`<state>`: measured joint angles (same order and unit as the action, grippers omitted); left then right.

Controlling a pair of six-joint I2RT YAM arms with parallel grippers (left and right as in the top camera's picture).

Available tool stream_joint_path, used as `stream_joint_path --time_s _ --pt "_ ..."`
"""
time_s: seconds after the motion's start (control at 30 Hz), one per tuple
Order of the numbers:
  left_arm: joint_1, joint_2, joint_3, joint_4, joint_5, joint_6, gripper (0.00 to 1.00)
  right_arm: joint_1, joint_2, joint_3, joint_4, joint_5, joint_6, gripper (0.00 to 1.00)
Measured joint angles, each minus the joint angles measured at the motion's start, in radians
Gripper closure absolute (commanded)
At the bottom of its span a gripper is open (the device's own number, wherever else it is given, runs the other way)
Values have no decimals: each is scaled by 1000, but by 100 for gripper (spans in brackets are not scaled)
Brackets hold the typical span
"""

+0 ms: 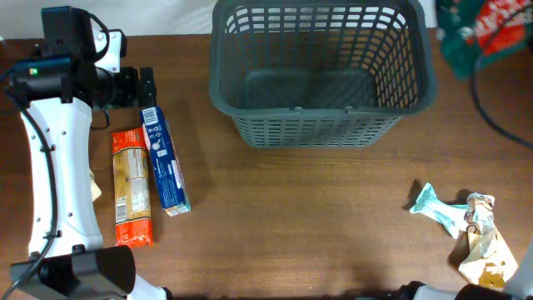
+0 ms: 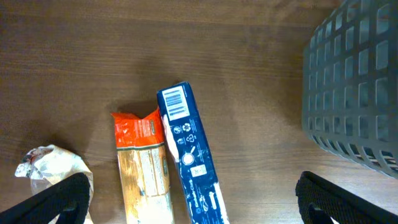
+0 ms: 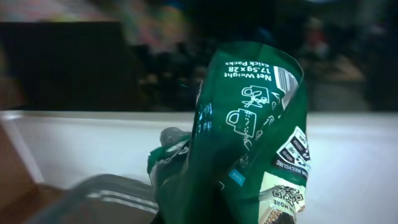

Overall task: Pack container
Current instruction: 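Lift the pouch with the right gripper and drop it into the basket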

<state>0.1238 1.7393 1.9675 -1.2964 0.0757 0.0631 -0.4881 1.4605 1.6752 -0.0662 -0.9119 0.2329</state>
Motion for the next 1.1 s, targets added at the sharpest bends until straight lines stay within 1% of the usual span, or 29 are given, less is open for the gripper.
stream_joint_path --time_s 0.1,0.13,0.17,0.27,0.33,0.4,0.57,0.7,0.77,0.8,0.83,0.87,0.9,0.93,0.97,1.1 --pt "0 0 0 0 0 0 1 126 -16 25 -85 -19 0 96" --pt "0 0 0 0 0 0 1 180 -16 29 -166 -22 -13 96" --pt "0 0 0 0 0 0 1 213 -12 30 -213 -21 -24 96" --pt "0 0 0 0 3 0 1 360 51 29 -377 -2 -87 97" --pt "0 0 0 0 3 0 1 435 108 28 -444 34 -153 96" --pt "0 0 0 1 3 0 1 464 123 30 -480 68 -184 96" --pt "0 0 0 0 3 1 1 528 131 34 -652 259 -281 97" --pt "0 0 0 0 3 1 1 551 157 34 -737 422 -305 96" --pt "0 0 0 0 3 1 1 553 165 34 -750 484 -309 96" --pt "0 0 0 0 3 1 1 553 166 34 -751 505 -309 80" --pt "0 0 0 0 3 1 1 553 166 34 -750 520 -311 69" --pt "0 0 0 0 3 1 1 553 166 34 -750 530 -314 48" --pt "0 0 0 0 3 1 1 553 166 34 -750 534 -317 33" --pt "0 0 0 0 3 1 1 554 166 34 -749 537 -318 14" --pt "0 0 0 0 3 1 1 554 166 34 -750 538 -320 1" --pt "0 0 0 0 3 1 1 555 166 34 -751 538 -327 1"
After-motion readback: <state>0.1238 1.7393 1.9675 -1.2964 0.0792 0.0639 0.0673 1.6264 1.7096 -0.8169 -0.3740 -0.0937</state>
